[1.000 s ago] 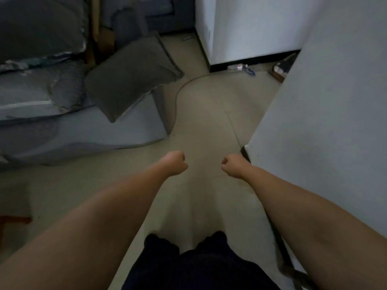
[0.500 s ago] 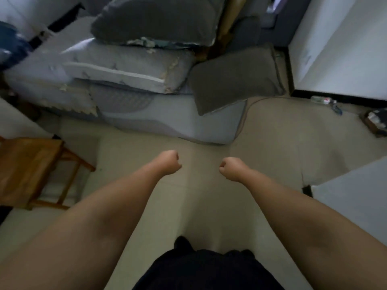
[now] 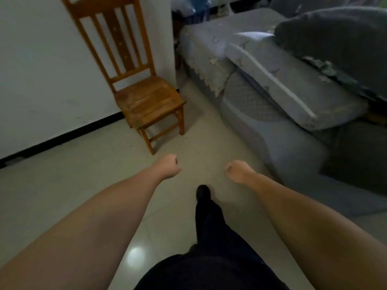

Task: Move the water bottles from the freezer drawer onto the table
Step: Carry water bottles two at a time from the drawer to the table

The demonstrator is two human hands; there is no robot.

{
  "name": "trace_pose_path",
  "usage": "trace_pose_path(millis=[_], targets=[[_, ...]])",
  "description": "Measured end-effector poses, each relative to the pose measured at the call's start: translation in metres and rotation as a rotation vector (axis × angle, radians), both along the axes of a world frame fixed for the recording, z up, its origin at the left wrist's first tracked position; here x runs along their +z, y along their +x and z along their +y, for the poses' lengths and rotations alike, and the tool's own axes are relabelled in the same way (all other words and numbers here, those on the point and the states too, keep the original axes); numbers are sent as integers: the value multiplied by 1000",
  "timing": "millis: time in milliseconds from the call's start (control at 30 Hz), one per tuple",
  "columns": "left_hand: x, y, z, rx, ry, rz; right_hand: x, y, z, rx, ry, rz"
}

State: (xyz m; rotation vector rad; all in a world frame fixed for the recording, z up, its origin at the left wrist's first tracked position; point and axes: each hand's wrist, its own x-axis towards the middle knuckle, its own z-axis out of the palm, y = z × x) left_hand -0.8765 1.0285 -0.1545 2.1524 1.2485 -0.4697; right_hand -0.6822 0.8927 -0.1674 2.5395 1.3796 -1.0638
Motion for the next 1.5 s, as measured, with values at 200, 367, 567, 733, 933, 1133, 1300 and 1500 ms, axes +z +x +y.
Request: trace_pose_path(millis=[200,367,567,733,933,1133,1300,1500], targets=[[5,-42,85,269,13,-16,3,-20,155,270,34,25],[18,-59,155,461,38,-49,18,-31,266,458,18,0],[21,-111,202,716,46,-73,27,-81,367,669,20,51],[15,-192,224,953,30,-27,25,-169,432,892,-1,58],[5,-303,255,1087,26,-3,13,-299,498,1010,9,93],[32,-426,294,1164,88,-15,22,-432,547,1025,33,149],[39,-521,306,1312,107,19,37,-542,569,1138,59,216],[33,-609,326,1473,101,5,36,-656,620,1264,96,277]])
